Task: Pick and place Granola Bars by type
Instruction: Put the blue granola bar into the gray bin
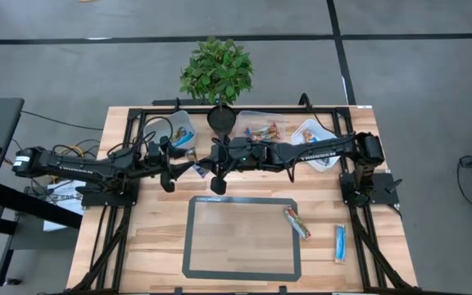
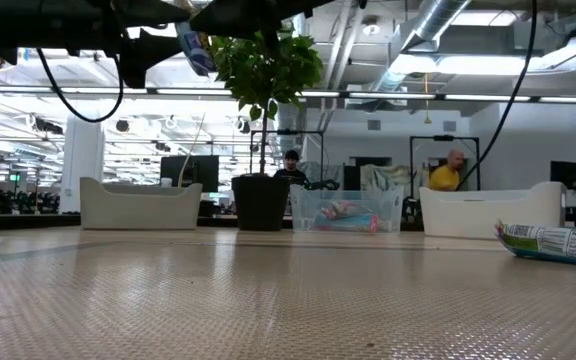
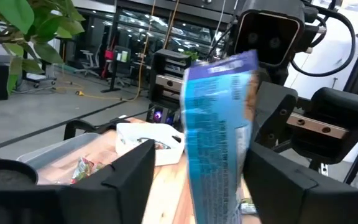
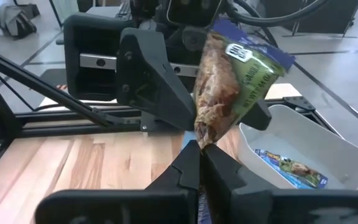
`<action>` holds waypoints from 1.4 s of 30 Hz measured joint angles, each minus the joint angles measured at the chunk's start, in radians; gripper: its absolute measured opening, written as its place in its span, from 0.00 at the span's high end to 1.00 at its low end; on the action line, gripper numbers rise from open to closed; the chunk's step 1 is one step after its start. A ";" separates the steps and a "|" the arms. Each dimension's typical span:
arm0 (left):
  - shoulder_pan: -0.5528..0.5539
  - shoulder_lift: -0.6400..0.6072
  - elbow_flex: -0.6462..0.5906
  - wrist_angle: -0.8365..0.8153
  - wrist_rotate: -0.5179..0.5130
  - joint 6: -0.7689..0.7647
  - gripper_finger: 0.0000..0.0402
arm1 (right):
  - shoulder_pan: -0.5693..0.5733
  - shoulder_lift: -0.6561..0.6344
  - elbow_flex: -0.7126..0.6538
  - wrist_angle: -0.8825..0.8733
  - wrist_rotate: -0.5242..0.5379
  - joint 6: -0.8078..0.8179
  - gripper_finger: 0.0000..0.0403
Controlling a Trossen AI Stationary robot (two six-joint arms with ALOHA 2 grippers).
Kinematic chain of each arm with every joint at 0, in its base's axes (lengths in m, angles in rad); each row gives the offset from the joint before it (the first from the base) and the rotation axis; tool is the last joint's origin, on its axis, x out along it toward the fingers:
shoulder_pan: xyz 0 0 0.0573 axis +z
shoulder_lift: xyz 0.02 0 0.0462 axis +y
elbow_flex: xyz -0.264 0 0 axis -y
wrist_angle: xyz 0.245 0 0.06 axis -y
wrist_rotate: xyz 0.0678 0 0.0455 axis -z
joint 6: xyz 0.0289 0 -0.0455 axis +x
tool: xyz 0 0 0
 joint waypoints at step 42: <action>0.105 0.000 0.000 -0.442 -0.935 0.238 0.87 | -0.090 -0.001 -0.001 -0.333 0.171 0.087 0.37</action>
